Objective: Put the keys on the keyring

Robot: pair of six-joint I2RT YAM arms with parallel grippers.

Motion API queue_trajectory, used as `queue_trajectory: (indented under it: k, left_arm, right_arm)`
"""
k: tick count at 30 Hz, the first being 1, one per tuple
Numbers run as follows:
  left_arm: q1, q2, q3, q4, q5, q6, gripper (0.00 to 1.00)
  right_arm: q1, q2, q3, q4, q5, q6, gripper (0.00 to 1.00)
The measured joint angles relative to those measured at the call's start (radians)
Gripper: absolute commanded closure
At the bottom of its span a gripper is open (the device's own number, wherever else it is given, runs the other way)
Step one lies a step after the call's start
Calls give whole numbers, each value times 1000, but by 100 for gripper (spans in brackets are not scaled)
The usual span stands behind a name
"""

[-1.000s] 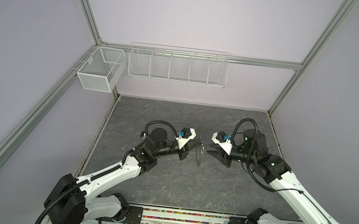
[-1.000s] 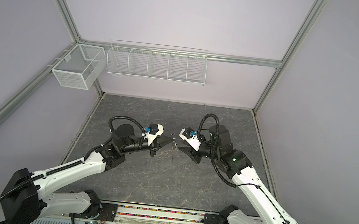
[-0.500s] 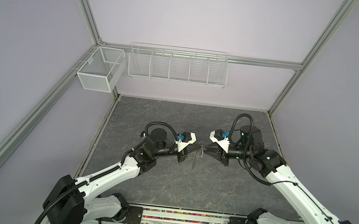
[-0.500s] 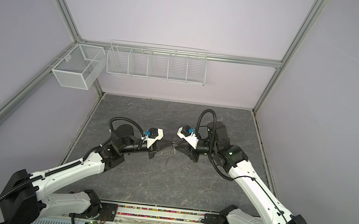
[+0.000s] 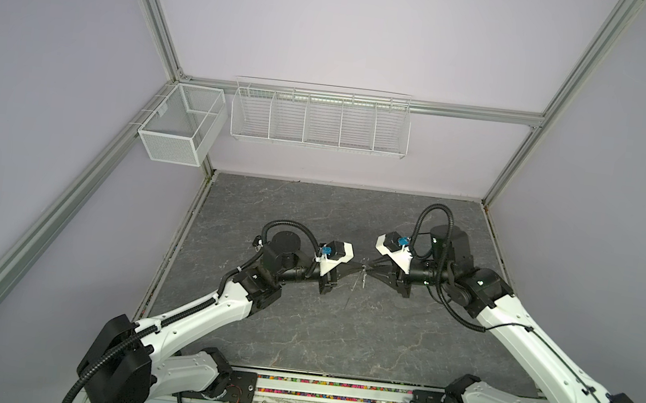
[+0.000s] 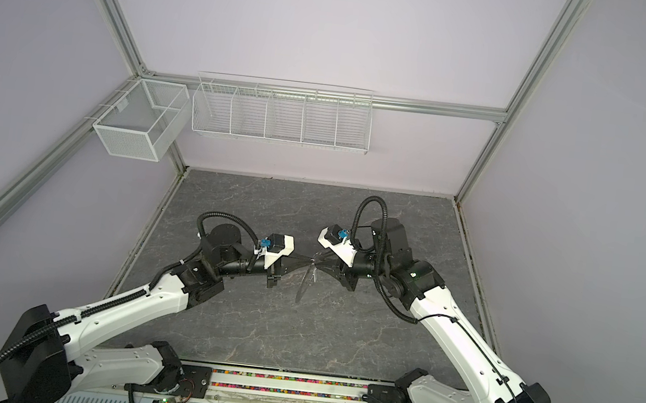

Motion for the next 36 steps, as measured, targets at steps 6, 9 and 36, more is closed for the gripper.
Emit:
queue_trajectory:
  k: [6,9,36]
  left_arm:
    - [0,-3,0,-3,5,2,100]
    - [0,-3,0,-3,9,5,100]
    - [-19,-8,14,-90,-117,95,59]
  right_arm:
    - [0,0,0,0,-8,-1,76]
    - [0,0,0,1,-24,-4,79]
    - [0,47,85,-170,-23,-50,93]
